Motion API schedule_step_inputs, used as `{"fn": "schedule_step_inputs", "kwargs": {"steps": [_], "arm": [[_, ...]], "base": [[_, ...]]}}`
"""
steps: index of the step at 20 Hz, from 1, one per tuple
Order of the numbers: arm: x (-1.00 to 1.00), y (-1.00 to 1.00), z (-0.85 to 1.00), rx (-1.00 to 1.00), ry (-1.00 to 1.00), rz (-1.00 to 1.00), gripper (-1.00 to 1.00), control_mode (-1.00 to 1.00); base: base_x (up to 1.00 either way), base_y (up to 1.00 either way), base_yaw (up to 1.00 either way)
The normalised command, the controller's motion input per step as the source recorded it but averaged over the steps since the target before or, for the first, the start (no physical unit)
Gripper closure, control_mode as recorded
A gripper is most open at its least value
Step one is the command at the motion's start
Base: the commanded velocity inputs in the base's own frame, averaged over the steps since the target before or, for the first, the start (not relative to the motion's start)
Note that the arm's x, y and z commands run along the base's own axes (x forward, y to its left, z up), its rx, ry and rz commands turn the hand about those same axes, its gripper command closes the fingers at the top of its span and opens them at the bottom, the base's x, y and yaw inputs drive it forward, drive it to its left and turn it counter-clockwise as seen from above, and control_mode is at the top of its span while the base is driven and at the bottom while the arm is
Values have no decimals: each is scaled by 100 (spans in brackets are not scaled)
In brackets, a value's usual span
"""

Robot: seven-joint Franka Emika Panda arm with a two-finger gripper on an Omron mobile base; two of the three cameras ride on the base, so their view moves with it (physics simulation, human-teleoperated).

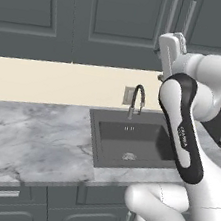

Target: Close all open cabinet doors.

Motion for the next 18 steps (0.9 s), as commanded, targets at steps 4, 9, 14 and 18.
{"fn": "schedule_step_inputs", "kwargs": {"steps": [4, 9, 14, 18], "arm": [[0, 0, 0, 0, 0, 0, -100, -100], [0, 0, 0, 0, 0, 0, -100, -100], [0, 0, 0, 0, 0, 0, -100, -100], [0, 0, 0, 0, 0, 0, -100, -100]], "base": [[0, 0, 0], [0, 0, 0], [0, 0, 0], [0, 0, 0]]}}
